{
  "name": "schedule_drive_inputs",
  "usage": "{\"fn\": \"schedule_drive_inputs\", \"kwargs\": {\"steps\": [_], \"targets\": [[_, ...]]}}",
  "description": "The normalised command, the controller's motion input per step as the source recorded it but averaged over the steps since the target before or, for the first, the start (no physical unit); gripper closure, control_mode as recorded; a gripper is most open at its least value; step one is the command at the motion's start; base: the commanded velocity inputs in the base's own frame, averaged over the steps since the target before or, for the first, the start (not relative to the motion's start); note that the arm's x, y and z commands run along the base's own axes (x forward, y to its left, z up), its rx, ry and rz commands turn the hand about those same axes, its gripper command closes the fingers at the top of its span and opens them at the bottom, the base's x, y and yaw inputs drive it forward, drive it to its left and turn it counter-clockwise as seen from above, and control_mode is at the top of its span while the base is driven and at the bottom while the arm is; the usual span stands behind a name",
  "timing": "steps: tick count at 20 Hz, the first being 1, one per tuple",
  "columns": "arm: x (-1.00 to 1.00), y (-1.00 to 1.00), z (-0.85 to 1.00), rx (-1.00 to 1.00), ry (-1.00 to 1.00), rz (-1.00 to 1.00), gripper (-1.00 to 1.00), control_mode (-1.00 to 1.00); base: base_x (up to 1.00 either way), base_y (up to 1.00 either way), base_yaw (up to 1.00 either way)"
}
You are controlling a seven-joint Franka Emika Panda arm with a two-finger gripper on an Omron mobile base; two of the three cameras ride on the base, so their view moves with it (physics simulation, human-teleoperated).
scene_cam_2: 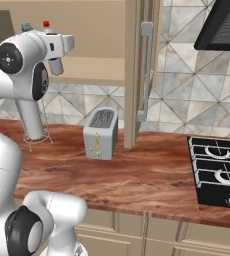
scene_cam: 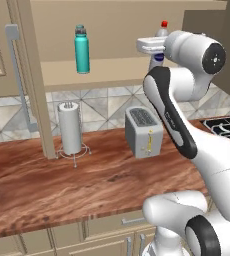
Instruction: Sort all alcoholic drinks to one cabinet, and non-alcoholic drinks to the other.
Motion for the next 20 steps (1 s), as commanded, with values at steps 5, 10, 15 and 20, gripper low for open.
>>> {"fn": "schedule_drive_inputs", "kwargs": {"steps": [5, 10, 15, 20], "targets": [[0.34, 0.0, -0.06, 0.0, 0.0, 0.01, 1.0, -1.0, 0.0, 0.0, 0.0], [0.32, 0.02, -0.14, 0.0, 0.0, 0.0, 1.0, -1.0, 0.0, 0.0, 0.0], [0.29, 0.08, -0.21, 0.0, 0.0, 0.0, 1.0, -1.0, 0.0, 0.0, 0.0], [0.32, 0.12, -0.18, 0.0, 0.0, 0.0, 1.0, -1.0, 0.0, 0.0, 0.0]]}}
